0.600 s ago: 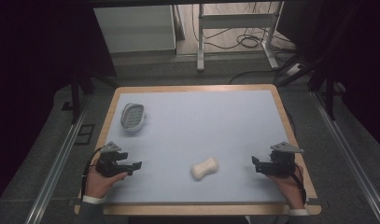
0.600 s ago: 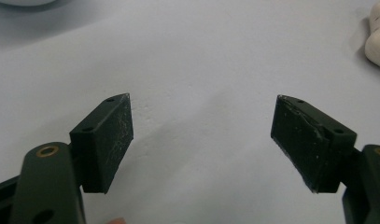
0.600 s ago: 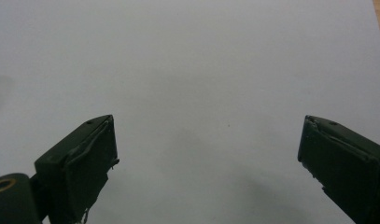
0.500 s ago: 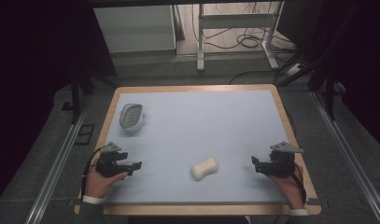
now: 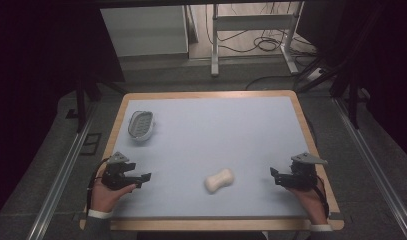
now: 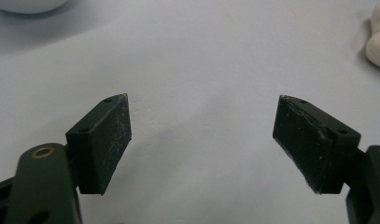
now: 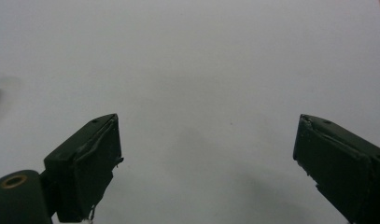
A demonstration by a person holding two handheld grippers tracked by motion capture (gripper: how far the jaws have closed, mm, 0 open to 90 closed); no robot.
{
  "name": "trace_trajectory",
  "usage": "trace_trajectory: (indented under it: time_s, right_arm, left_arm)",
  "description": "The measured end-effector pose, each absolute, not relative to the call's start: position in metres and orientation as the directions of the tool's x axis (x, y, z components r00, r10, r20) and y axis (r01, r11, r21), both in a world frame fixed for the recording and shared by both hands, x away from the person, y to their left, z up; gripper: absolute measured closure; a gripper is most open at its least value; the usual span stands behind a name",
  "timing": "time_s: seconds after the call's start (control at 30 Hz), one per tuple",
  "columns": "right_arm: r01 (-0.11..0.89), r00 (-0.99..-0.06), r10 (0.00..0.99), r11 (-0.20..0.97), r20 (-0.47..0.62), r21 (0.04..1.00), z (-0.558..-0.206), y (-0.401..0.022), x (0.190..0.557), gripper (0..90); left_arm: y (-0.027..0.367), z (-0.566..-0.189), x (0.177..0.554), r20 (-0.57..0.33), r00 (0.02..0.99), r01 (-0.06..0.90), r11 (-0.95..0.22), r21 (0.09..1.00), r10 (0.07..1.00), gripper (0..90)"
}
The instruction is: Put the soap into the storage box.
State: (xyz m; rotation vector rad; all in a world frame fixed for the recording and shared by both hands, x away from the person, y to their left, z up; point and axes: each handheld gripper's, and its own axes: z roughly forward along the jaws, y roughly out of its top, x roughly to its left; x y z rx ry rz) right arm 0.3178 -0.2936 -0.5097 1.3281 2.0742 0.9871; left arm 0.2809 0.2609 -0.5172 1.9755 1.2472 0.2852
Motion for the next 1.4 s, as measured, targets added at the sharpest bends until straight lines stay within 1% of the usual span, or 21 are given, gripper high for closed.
trace_trajectory:
  time_s: [0.07, 0.13, 0.2, 0.33, 0.47, 0.73, 0.8, 1.03, 1.4]
  right_arm:
    - [0.563, -0.412, 0.911, 0.264, -0.011, 0.783, -0.510, -0.294, 0.317, 8.0]
    - [0.540, -0.423, 0.905, 0.285, -0.038, 0.792, -0.512, -0.293, 0.315, 9.0]
    - [0.534, -0.430, 0.902, 0.291, -0.041, 0.794, -0.511, -0.293, 0.316, 9.0]
    - [0.536, -0.446, 0.894, 0.298, -0.035, 0.790, -0.512, -0.294, 0.316, 9.0]
    - [0.540, -0.430, 0.902, 0.277, -0.022, 0.795, -0.509, -0.298, 0.316, 9.0]
    - [0.529, -0.429, 0.902, 0.285, -0.037, 0.799, -0.506, -0.295, 0.312, 9.0]
    - [0.529, -0.421, 0.906, 0.278, -0.037, 0.801, -0.505, -0.294, 0.312, 9.0]
    - [0.529, -0.426, 0.904, 0.281, -0.037, 0.801, -0.504, -0.294, 0.311, 9.0]
    - [0.527, -0.416, 0.909, 0.259, -0.020, 0.809, -0.502, -0.297, 0.310, 9.0]
  left_arm:
    - [0.264, -0.517, 0.281, -0.208, 0.492, 0.674, -0.220, 0.705, 0.845, 18.1]
    - [0.266, -0.517, 0.281, -0.198, 0.481, 0.681, -0.221, 0.698, 0.854, 18.2]
    - [0.266, -0.517, 0.281, -0.196, 0.476, 0.683, -0.220, 0.697, 0.857, 18.2]
    - [0.261, -0.513, 0.280, -0.181, 0.474, 0.681, -0.228, 0.696, 0.861, 18.3]
    - [0.256, -0.506, 0.277, -0.157, 0.481, 0.665, -0.242, 0.706, 0.863, 19.9]
    - [0.256, -0.495, 0.274, -0.164, 0.483, 0.656, -0.232, 0.718, 0.860, 20.1]
    - [0.252, -0.489, 0.274, -0.150, 0.501, 0.644, -0.252, 0.722, 0.852, 20.5]
    - [0.248, -0.478, 0.275, -0.126, 0.513, 0.639, -0.279, 0.717, 0.849, 20.3]
    - [0.242, -0.465, 0.275, -0.116, 0.524, 0.627, -0.290, 0.723, 0.844, 20.7]
